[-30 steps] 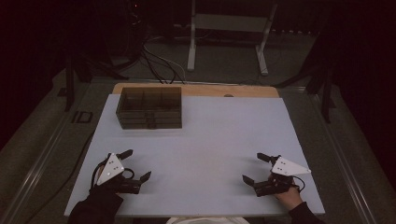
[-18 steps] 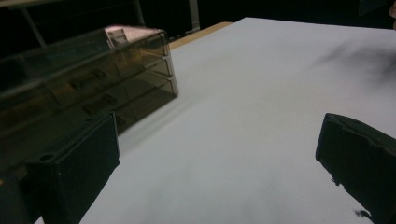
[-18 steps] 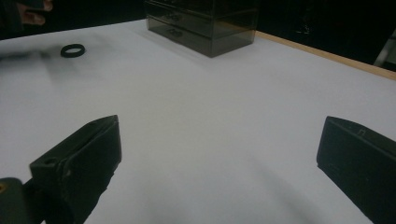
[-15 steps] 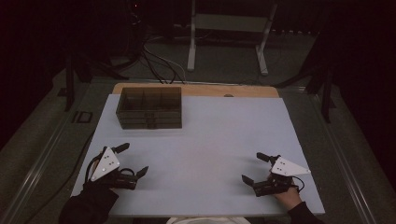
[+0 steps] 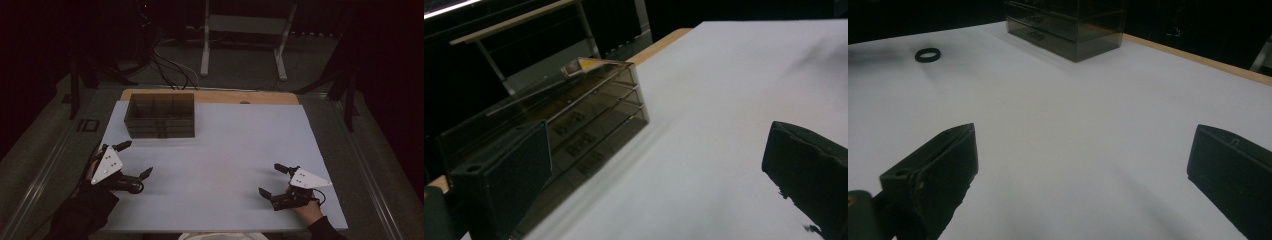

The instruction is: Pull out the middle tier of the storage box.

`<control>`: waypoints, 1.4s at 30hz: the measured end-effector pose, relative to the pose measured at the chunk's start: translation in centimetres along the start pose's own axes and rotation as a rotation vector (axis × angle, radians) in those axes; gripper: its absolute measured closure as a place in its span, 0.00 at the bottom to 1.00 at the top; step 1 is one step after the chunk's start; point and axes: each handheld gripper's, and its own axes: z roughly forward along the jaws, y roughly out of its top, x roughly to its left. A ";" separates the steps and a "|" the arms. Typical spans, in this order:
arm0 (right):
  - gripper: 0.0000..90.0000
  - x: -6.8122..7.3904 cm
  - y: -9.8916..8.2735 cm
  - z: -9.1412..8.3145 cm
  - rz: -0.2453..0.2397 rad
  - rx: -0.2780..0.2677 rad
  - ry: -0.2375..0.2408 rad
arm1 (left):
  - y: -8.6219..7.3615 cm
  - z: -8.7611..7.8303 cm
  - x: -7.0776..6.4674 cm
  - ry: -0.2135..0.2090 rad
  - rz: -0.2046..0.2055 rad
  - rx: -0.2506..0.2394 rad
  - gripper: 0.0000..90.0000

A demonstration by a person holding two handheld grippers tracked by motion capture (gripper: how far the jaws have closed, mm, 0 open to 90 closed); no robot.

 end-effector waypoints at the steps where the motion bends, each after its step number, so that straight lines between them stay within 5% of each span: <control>1: 0.00 0.0 0.0 0.0 0.000 0.000 0.000 | 0.1 0.1 0.1 0.006 0.012 0.003 0.01; 25: 0.00 0.0 0.0 0.0 -0.005 0.002 0.002 | 1.8 3.5 2.3 0.013 0.138 0.098 0.01; 33: 0.00 0.0 0.0 0.0 -0.005 0.006 0.002 | 1.3 4.7 3.2 0.068 0.165 0.151 0.01; 42: 0.00 0.0 0.0 0.1 -0.002 0.010 0.002 | 0.6 5.8 3.5 0.116 0.240 0.186 0.01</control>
